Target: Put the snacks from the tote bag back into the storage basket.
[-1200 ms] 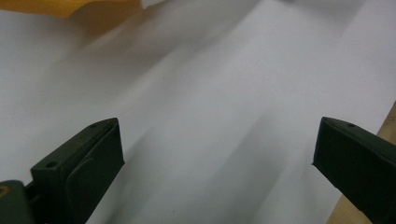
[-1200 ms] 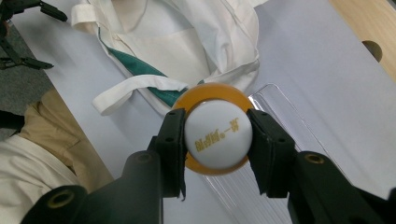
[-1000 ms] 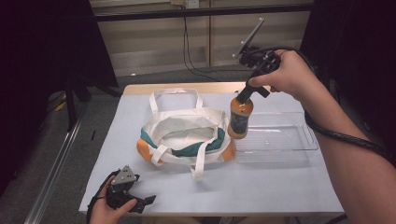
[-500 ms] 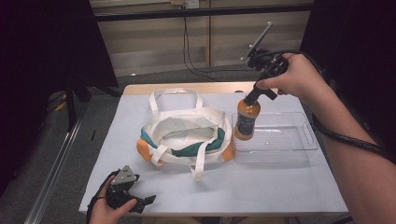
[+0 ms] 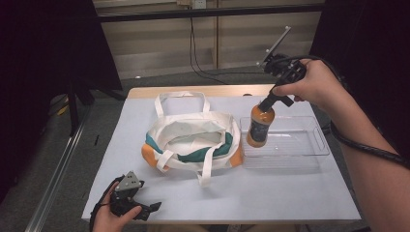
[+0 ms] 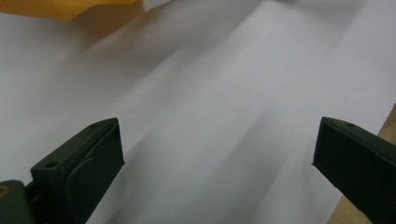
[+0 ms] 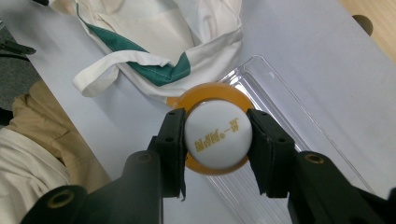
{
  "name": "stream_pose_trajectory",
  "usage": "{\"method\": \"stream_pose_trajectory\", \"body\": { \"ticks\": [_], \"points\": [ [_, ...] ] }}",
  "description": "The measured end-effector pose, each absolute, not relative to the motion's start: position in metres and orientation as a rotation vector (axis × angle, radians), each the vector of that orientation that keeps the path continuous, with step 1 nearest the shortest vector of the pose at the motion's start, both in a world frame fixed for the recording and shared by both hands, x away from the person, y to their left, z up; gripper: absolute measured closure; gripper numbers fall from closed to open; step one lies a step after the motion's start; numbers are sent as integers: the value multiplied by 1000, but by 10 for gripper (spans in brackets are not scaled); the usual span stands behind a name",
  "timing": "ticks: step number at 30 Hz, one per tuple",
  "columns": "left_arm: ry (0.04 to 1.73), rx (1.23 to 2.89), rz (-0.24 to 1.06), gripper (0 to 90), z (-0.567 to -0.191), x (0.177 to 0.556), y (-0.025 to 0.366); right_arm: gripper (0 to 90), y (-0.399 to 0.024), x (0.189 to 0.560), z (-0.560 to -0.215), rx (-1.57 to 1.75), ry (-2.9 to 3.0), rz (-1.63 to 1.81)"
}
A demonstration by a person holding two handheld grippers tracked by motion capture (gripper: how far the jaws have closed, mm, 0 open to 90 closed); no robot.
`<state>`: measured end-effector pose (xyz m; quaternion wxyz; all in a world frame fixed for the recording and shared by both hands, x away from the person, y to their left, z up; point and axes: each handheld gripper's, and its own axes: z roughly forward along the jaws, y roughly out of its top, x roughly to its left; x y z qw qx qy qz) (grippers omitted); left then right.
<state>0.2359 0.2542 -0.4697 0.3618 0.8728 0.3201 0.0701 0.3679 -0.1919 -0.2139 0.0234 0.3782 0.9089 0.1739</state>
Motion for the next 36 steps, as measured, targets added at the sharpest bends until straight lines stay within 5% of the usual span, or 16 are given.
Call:
{"method": "stream_pose_trajectory", "body": {
  "ticks": [36],
  "points": [
    [820,2252,188,13,-470,237,254,606,-196,363,-240,1162,2870,514]
  ]
}}
